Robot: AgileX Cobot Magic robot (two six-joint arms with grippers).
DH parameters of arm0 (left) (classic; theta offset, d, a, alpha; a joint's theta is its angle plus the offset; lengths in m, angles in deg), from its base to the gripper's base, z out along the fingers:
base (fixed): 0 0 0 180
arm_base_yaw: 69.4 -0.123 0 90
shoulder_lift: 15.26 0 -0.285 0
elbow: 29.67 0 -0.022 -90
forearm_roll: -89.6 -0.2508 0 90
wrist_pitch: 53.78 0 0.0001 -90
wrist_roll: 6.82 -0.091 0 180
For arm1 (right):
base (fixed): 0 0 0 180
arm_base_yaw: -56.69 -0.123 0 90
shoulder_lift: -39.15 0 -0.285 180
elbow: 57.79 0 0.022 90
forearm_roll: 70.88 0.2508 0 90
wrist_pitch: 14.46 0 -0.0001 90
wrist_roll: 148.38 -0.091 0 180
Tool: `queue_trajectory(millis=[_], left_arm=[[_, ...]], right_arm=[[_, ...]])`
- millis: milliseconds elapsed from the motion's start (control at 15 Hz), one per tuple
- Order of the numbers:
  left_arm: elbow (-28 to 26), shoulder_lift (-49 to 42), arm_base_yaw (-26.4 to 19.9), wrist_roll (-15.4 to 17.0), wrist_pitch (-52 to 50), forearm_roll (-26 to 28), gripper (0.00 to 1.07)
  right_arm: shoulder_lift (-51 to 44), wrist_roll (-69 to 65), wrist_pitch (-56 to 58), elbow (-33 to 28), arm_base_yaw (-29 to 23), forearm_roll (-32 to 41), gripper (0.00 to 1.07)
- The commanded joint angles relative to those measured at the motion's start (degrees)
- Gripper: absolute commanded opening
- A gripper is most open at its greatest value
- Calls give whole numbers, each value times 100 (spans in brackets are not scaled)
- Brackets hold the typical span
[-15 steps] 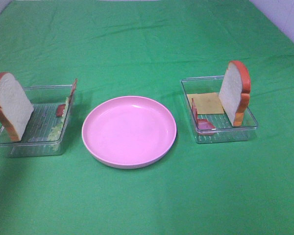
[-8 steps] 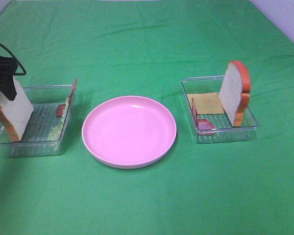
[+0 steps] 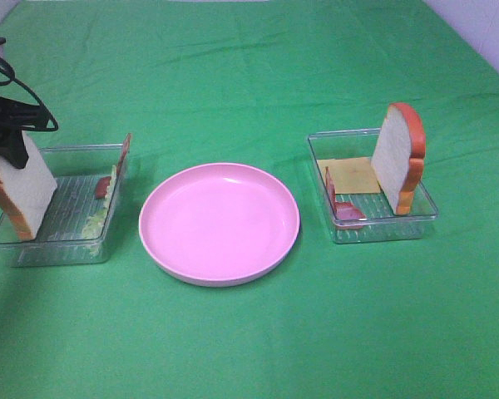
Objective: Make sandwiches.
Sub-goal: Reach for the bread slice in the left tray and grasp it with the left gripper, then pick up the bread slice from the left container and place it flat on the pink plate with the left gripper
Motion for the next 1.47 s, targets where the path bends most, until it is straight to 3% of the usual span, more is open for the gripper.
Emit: queue_trajectory(millis=[67,200,467,733,933,1067,1200,1267,1467], left_arm=[[-29,6,29,57,-57,74,6],[-29,-34,29,57,29,74,0],[-46,-716,29,57,430,120,0],[-46,-1811,29,17,561,779,0],[-46,-2120,29,-796,561,2343,0],[46,-1988,166,-1765,493,3678,0],[241,-1765,550,-2315,355,4475,0],[315,-1473,928,-2538,160,4807,0],[315,-854,1650,-2515,-470,4973,0]], right_arm=[[-74,74,-69,-6,11,23,76],[-74,74,-69,-6,11,23,76],[-74,74,-69,-6,11,23,76],[-74,74,-69,-6,11,23,76],[-74,74,-69,-6,11,23,76],[-74,74,-69,-6,11,23,76],[-74,74,-69,-6,11,23,76],[-74,74,-69,-6,11,23,76],[-74,74,-69,-6,11,23,76]])
